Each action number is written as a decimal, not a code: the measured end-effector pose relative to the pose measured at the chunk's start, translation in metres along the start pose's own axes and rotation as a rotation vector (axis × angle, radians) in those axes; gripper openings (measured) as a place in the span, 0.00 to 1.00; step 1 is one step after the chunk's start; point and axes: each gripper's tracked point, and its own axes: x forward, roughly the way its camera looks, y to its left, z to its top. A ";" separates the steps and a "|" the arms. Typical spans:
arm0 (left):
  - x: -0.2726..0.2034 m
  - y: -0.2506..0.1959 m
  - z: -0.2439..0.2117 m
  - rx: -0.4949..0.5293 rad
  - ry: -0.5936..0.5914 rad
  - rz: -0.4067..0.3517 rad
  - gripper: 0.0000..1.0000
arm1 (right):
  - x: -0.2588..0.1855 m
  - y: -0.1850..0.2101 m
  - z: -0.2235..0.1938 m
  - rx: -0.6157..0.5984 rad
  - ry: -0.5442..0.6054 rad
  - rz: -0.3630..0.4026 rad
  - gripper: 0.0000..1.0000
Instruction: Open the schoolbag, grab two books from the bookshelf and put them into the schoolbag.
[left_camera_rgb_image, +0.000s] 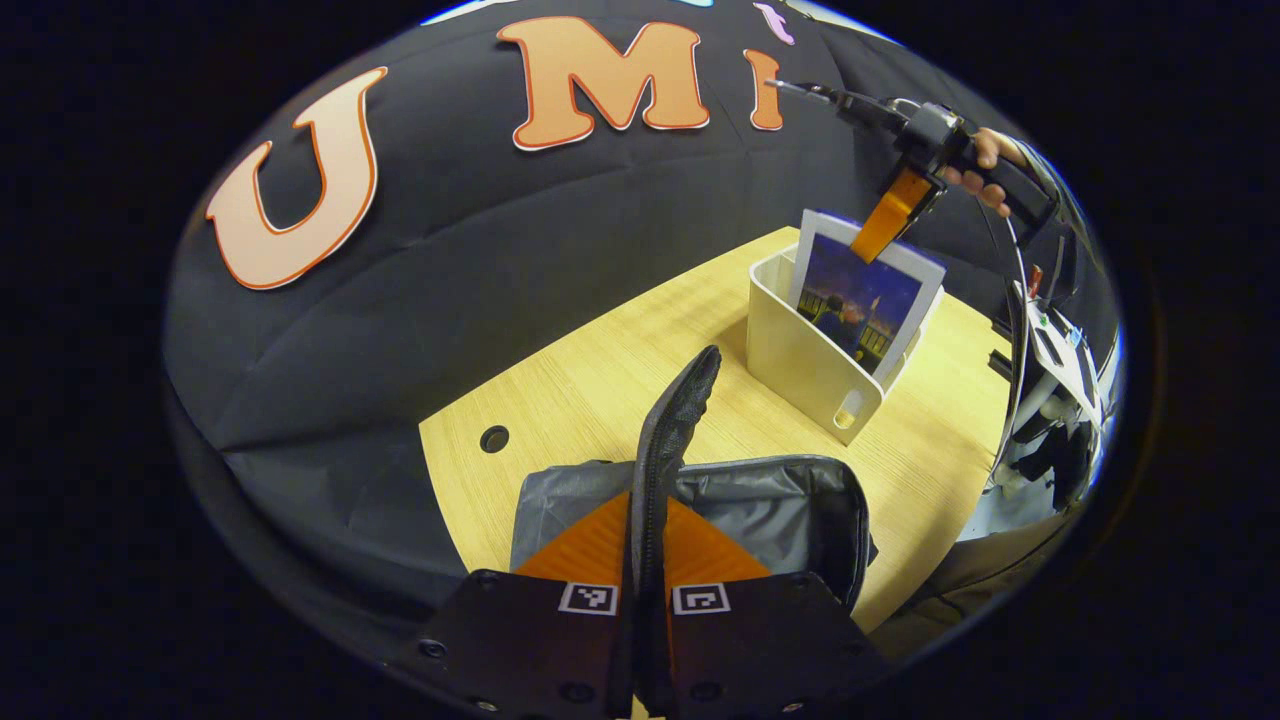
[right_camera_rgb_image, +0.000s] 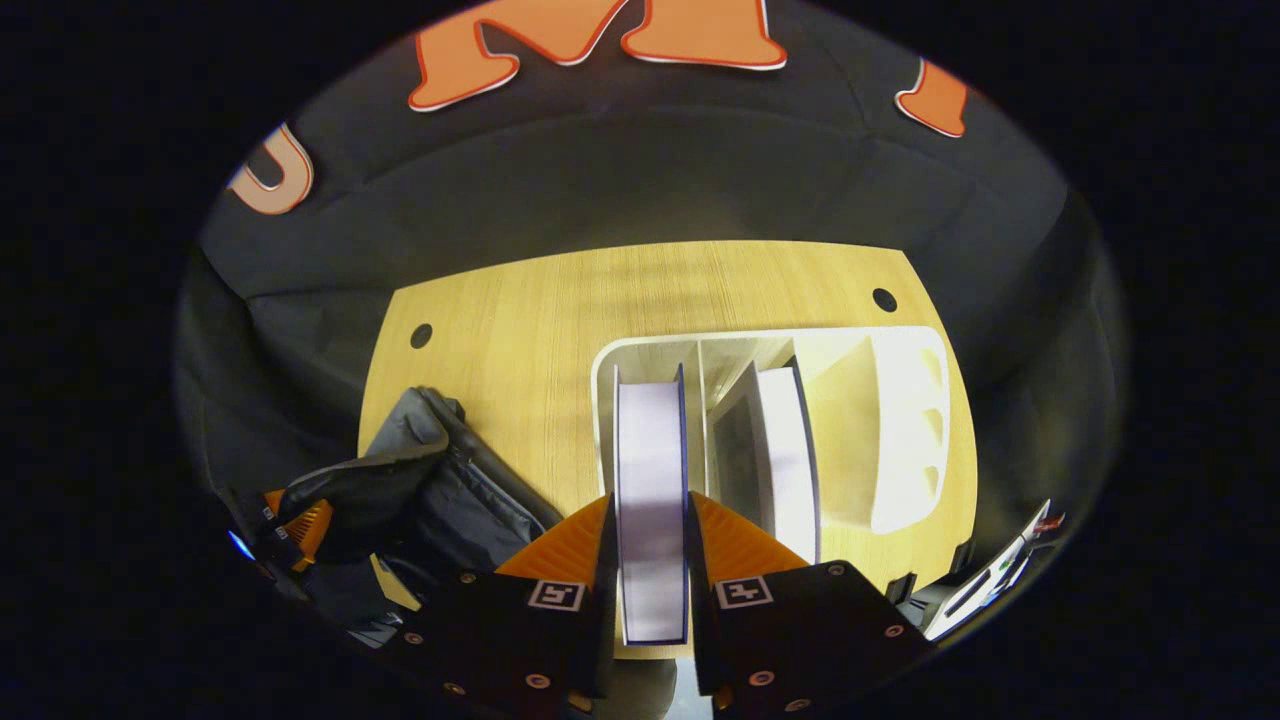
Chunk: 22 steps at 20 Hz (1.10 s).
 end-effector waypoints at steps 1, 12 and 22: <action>0.000 0.000 0.000 -0.002 0.003 0.003 0.06 | -0.010 -0.004 0.002 0.009 -0.020 0.005 0.33; 0.001 -0.003 -0.001 0.001 0.007 0.007 0.06 | -0.105 -0.023 0.002 0.087 -0.210 0.084 0.31; 0.000 -0.002 -0.001 -0.018 -0.001 0.020 0.06 | -0.128 0.010 -0.030 0.169 -0.249 0.232 0.30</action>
